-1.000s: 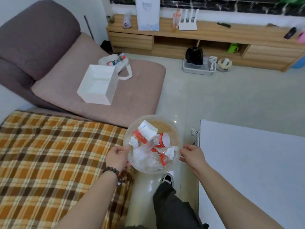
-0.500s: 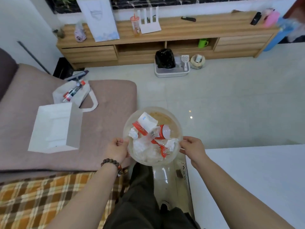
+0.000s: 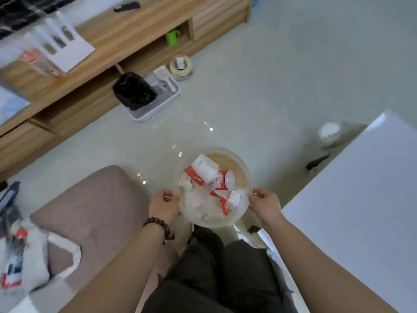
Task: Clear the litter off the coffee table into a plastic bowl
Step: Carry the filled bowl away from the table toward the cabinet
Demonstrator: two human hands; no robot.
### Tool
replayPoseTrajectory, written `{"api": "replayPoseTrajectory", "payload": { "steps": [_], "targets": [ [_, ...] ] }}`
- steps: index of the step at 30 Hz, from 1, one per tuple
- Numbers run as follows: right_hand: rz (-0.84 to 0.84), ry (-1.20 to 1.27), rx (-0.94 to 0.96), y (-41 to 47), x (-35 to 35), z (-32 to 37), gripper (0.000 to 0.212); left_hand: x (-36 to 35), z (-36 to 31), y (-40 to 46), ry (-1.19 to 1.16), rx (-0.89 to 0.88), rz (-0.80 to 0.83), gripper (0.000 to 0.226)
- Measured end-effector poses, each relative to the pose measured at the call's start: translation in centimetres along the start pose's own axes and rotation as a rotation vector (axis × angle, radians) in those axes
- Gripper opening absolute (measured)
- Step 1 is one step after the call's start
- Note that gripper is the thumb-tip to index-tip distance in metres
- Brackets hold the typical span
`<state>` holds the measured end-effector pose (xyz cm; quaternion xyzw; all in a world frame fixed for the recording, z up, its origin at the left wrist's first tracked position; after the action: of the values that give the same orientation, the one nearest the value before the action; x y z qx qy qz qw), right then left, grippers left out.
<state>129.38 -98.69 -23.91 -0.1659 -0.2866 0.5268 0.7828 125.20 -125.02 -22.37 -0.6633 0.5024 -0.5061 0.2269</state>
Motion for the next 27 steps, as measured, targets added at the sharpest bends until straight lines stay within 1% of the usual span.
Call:
{"api": "replayPoseTrajectory", "payload": {
  "steps": [3, 4, 9, 13, 16, 19, 24, 27],
  "targets": [
    [-0.117, 0.052, -0.036, 0.8, 0.9, 0.2, 0.025, -2.0, -3.8, 1.6, 0.125, -0.055, 0.069, 0.014],
    [-0.180, 0.074, -0.063, 1.3, 1.4, -0.1, 0.026, -3.1, -5.2, 2.1, 0.192, -0.080, 0.092, 0.013],
    [-0.354, 0.172, -0.148, 2.6, 2.2, -0.9, 0.019, -7.4, -10.7, 4.0, 0.372, -0.171, 0.177, 0.013],
    [-0.493, 0.276, -0.241, 5.2, 2.4, -2.4, 0.014, -13.0, -16.0, 5.9, 0.535, -0.244, 0.241, 0.010],
    [-0.616, 0.385, -0.294, 7.2, 2.1, -3.3, 0.012, -17.6, -19.9, 6.6, 0.673, -0.320, 0.298, 0.016],
    [-0.731, 0.504, -0.357, 8.4, 1.7, -2.6, 0.010, -21.1, -23.9, 6.3, 0.826, -0.403, 0.330, 0.017],
    [-0.889, 0.710, -0.449, 9.6, 0.6, -0.1, 0.013, -25.3, -29.6, 5.3, 1.034, -0.513, 0.387, 0.014],
    [-0.979, 0.857, -0.470, 11.1, -0.3, 1.7, 0.012, -28.0, -32.6, 5.1, 1.152, -0.574, 0.429, 0.013]
  ]
}}
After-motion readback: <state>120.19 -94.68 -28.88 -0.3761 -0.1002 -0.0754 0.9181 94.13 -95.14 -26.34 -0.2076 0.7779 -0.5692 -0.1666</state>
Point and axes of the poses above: each hand's wrist, its own y-axis towards the middle knuckle, its own x-axis out of the back of the hand, z = x × y, the point moved 2 cm from there along y, towards the middle knuckle, and after that the axes turned 15 degrees about x, right-handed, at the moved point
